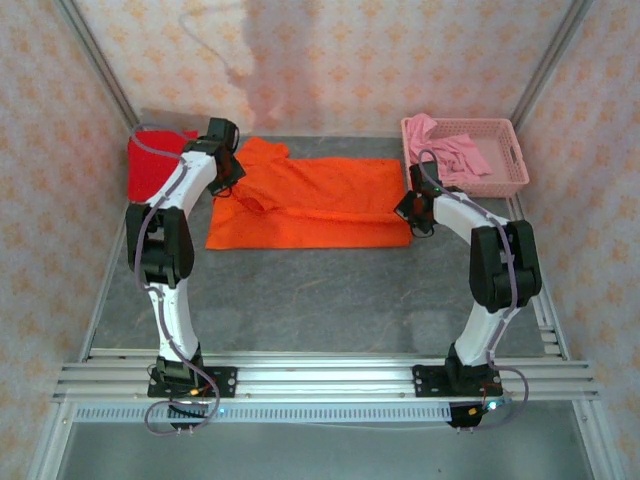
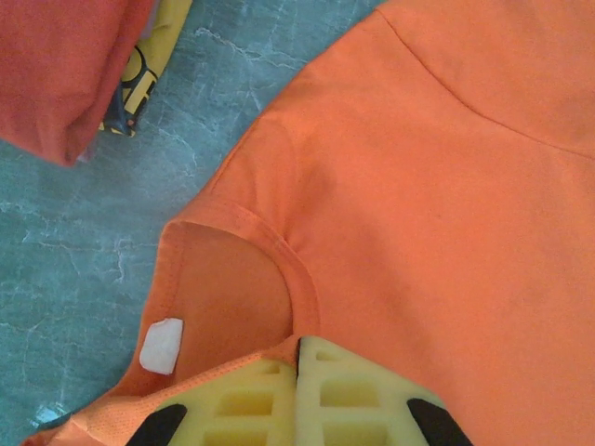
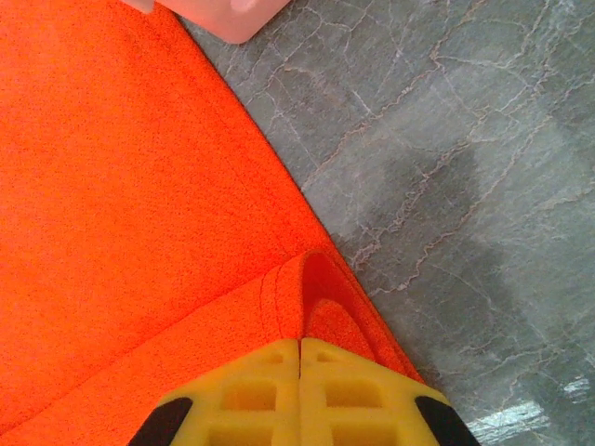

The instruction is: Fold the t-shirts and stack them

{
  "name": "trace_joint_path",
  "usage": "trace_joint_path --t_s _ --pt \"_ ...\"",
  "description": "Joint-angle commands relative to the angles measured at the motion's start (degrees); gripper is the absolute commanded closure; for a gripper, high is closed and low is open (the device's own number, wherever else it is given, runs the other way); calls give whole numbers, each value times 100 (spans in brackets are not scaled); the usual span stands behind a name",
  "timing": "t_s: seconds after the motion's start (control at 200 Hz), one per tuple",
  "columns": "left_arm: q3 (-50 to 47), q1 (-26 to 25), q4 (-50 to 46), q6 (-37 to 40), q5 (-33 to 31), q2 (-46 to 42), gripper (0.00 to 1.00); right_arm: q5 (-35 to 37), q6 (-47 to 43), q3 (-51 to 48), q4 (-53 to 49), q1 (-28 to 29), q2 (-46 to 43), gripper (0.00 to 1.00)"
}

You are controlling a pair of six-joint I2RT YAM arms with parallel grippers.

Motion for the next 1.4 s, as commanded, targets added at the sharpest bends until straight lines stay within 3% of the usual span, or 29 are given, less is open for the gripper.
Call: trace_joint_path --t_s 0.0,0.345,0.43,0.48,0.58,0.685,0.741,0.906,1.071,1.171,1.396 --pt "208 87 -53 134 -35 184 100 67 -62 163 13 -36 48 100" --pt "51 134 28 72 9 382 100 -16 -57 249 22 -39 143 100" --pt "26 142 54 49 2 389 90 -106 -73 295 56 -36 150 94" --pt "-12 143 76 -1 -33 360 80 -150 -90 312 85 -38 124 81" --pt "-151 143 187 -40 -34 176 41 -250 -135 198 286 -46 -81 50" --pt "-452 142 397 -38 -11 -169 9 -351 -357 55 474 -38 -351 32" --pt "-664 142 515 -74 65 -354 0 -341 -520 -9 529 13 -465 28" --pt "-1686 103 1166 -427 547 -837 2 174 -943 -16 411 520 -454 27" --pt "-2289 73 1537 -707 1010 -910 42 -15 -838 191 306 854 145 42" --pt "-2489 72 1601 -762 1022 -734 59 -118 -655 270 250 905 461 49" --pt "-3060 72 1654 -854 969 -746 64 -72 -482 -95 215 896 542 56"
